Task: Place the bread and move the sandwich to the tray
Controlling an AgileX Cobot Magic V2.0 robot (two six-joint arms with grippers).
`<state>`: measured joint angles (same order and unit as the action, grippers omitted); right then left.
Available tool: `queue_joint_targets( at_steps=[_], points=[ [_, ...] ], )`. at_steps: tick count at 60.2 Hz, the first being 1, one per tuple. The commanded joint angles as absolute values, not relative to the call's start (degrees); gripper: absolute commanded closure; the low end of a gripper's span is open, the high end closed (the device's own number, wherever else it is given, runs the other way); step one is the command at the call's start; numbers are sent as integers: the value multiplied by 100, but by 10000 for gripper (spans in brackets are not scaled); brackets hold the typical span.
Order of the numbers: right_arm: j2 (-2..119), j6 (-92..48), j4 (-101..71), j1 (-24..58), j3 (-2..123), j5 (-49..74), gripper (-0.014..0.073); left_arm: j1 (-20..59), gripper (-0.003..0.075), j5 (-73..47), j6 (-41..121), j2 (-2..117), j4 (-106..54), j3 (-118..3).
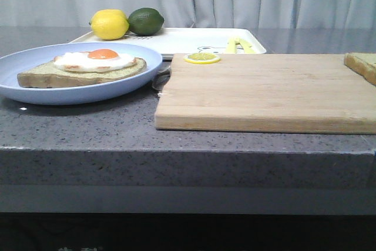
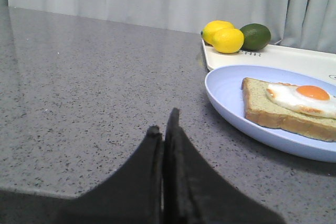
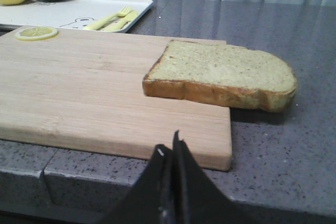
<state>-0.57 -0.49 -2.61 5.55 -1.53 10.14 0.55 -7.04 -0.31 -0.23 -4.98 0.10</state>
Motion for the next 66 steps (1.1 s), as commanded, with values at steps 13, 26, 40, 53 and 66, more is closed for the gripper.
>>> queue_joint_targets(
  at_steps=[13,26,40,53,66],
  points=[
    [-178,-61,-250,528,-130,371,654,47,739,-212,-72,-151,-539,95],
    [-178,-61,-250,528,100,-456,654,47,739,95,-72,-151,-554,95],
    [-6,-61,-250,528,1260,681,654,47,739,1483,-72,-151,-554,-179],
    [1405,-61,-250,528,2867,2058,654,47,739,-122,-72,520,-44,-1643],
    [2927,-61,-250,534,3777,2156,654,47,739,-530,-72,2284,0,-2555]
  ],
)
